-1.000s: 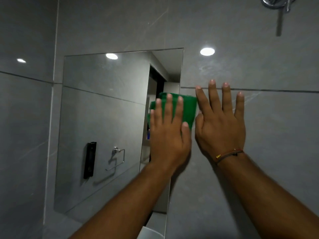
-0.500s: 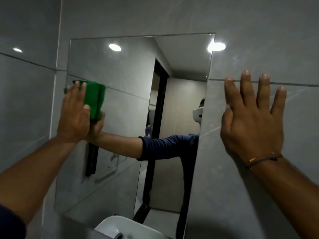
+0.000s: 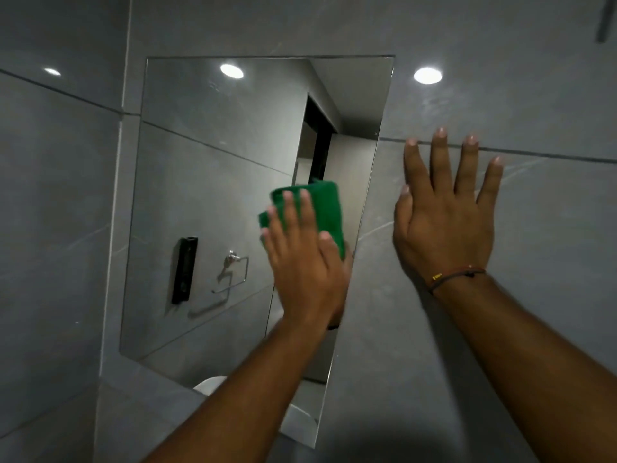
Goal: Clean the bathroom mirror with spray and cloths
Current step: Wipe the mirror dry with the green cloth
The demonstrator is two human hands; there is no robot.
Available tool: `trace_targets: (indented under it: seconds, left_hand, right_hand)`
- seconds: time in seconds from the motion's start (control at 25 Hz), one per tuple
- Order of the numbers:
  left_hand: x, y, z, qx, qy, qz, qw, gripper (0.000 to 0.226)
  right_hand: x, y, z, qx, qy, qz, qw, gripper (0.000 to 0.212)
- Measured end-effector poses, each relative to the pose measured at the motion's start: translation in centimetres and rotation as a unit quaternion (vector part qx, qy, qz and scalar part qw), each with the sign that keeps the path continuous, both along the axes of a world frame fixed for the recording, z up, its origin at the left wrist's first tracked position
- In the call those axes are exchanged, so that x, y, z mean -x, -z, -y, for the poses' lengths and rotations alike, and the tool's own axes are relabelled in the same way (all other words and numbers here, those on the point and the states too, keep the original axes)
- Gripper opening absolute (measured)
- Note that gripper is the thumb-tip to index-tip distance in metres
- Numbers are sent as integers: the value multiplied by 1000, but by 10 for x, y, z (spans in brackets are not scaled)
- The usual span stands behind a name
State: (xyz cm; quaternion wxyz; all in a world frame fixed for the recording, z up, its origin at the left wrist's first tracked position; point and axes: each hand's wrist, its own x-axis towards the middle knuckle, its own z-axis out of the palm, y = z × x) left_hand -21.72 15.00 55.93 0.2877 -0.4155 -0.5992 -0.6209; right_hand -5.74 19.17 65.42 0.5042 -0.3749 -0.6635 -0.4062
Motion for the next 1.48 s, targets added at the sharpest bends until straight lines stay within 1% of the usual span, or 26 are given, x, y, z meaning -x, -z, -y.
trace_targets:
  seconds: [0.04, 0.08, 0.16, 0.2, 0.24, 0.28, 0.4, 0.52, 0.6, 0.64, 0.68, 0.76, 0.84, 0.88, 0.92, 1.0, 1.08, 1.12, 1.16, 1.2, 1.24, 1.28, 1.32, 1.36, 1.4, 1.48]
  left_hand:
    - [-14, 16, -1, 32, 15, -99, 994, 66]
    - [-16, 35, 1, 67, 23, -202, 977, 67]
    - [13, 57, 6, 96, 17, -394, 914, 67]
    - [35, 59, 8, 98, 14, -453, 886, 67]
    - [58, 56, 9, 96, 11, -477, 874, 67]
    - [84, 52, 9, 91, 3, -465, 881, 68]
    - [179, 46, 17, 80, -21, -308, 948, 72]
    - [276, 51, 31, 67, -31, -176, 982, 68]
    - [313, 58, 34, 32, -26, -51, 998, 66]
    - [319, 62, 32, 6, -26, 40, 999, 65]
    - [316, 68, 30, -14, -30, 142, 989, 64]
    - [277, 74, 25, -29, -55, 327, 943, 62]
    - [209, 64, 18, -28, -61, 423, 904, 61]
    - [167, 59, 18, -31, -48, 431, 901, 62]
    - [122, 53, 17, -30, -26, 409, 912, 64]
    - [31, 55, 12, -7, 10, 305, 952, 68]
    - [-36, 76, 9, 39, 31, 123, 991, 66]
    - [-53, 97, 8, 82, 42, 2, 996, 65]
    - [-54, 117, 9, 120, 46, -127, 984, 67]
    - [-39, 134, 9, 142, 46, -255, 955, 68]
    - [-14, 145, 11, 150, 44, -367, 917, 69]
    - [15, 151, 12, 150, 36, -453, 878, 68]
    - [47, 152, 14, 148, 25, -507, 849, 68]
    - [81, 150, 15, 144, 7, -526, 838, 69]
    - [115, 147, 17, 136, -9, -519, 844, 71]
    - [184, 139, 24, 121, -33, -454, 882, 79]
  right_hand:
    - [-2, 2, 2, 7, -6, 6, 1000, 69]
    - [-3, 8, 3, 14, -10, 15, 1000, 69]
    - [-5, 33, 3, 18, -3, 45, 999, 69]
    - [-4, 46, 2, 17, -1, 59, 998, 70]
    - [-5, 56, 1, 15, -2, 66, 998, 70]
    - [-4, 62, 0, 12, -4, 67, 998, 70]
    - [-1, 62, -5, 6, 2, 63, 998, 70]
    - [3, 63, -8, -8, 9, 61, 998, 70]
    - [4, 63, -8, -15, 11, 62, 998, 70]
    - [5, 63, -8, -19, 12, 62, 998, 70]
    - [6, 62, -8, -21, 15, 63, 998, 70]
    - [5, 62, -7, -19, 18, 64, 998, 69]
    - [6, 62, -9, -16, 17, 62, 998, 69]
    - [7, 64, -8, -9, 15, 62, 998, 69]
    - [6, 64, -5, -2, 10, 62, 998, 69]
    - [5, 62, -3, 16, 4, 63, 998, 68]
    - [3, 62, 1, 28, -4, 69, 997, 68]
    - [0, 62, 3, 29, -8, 72, 997, 68]
    - [-3, 62, 2, 28, -11, 76, 997, 68]
    - [-5, 62, 1, 26, -10, 78, 997, 68]
    - [-6, 63, 1, 26, -11, 79, 996, 68]
    - [-7, 63, 0, 26, -12, 78, 997, 69]
    - [-7, 64, -1, 28, -11, 76, 997, 69]
    - [-6, 64, -2, 31, -9, 74, 997, 69]
    - [-4, 64, -3, 31, -6, 74, 997, 69]
    - [-1, 66, -6, 25, 0, 70, 997, 69]
